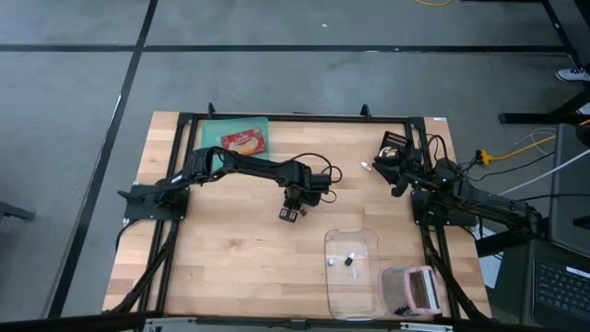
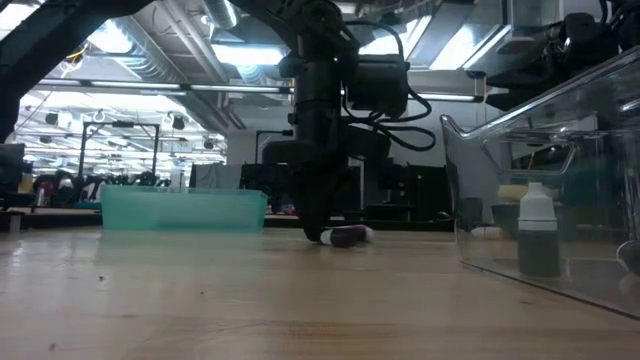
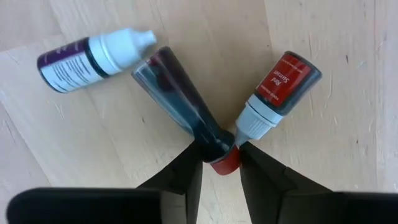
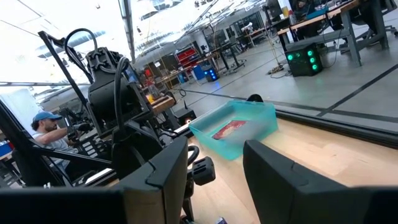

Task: Pick & Place Food Item
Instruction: Put the long red food coloring bottle into the transparent bin

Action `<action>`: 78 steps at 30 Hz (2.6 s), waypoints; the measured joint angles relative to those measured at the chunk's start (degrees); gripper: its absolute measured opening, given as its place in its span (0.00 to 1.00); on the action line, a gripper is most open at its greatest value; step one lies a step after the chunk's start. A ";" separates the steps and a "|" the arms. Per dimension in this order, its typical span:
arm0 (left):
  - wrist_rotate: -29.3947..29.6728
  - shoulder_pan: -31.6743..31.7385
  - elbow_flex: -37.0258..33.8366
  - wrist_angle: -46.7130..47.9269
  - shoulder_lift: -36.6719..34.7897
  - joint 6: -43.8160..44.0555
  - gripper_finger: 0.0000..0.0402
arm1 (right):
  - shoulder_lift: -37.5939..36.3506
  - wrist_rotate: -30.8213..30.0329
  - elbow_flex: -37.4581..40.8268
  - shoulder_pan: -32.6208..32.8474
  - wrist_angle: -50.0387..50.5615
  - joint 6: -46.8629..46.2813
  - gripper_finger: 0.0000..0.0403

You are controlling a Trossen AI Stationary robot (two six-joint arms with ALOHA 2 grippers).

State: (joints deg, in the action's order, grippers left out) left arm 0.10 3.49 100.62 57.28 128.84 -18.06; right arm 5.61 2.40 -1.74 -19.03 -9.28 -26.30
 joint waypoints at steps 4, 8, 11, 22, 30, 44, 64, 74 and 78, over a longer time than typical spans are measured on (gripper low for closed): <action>-1.84 0.02 0.00 -0.30 0.02 -0.12 0.30 | 0.00 0.01 0.00 -0.02 -0.02 0.00 0.39; -3.28 0.00 0.00 -0.29 0.02 -0.50 0.41 | 0.00 0.01 0.00 0.00 -0.02 0.00 0.39; -3.30 0.00 0.00 -0.29 0.02 -0.52 0.48 | 0.00 0.01 0.00 -0.02 -0.02 0.00 0.39; -2.95 0.17 0.38 1.16 -0.19 -1.02 0.55 | 0.00 0.21 0.00 -0.02 -0.02 0.00 0.39; -2.18 0.13 4.92 0.69 -1.33 0.04 0.55 | 0.00 0.16 0.00 -0.04 0.39 0.12 0.39; -7.59 4.05 5.53 0.62 1.08 15.45 0.44 | 0.00 -0.01 0.00 -0.04 0.44 -0.09 0.39; -4.75 2.07 5.90 0.37 6.17 22.22 0.27 | 0.00 0.01 0.00 -0.04 0.57 -0.72 0.39; -14.97 7.38 5.32 -10.59 -4.43 32.57 0.06 | 0.00 -0.47 0.00 -0.04 0.52 -0.28 0.39; -18.58 9.89 5.31 -24.42 -9.99 34.88 0.06 | 0.00 -0.30 0.00 -0.07 0.50 -0.84 0.39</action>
State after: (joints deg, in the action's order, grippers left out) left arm -18.48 13.38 105.93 32.86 118.84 16.82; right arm 5.61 2.10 -1.74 -19.09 -8.78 -27.15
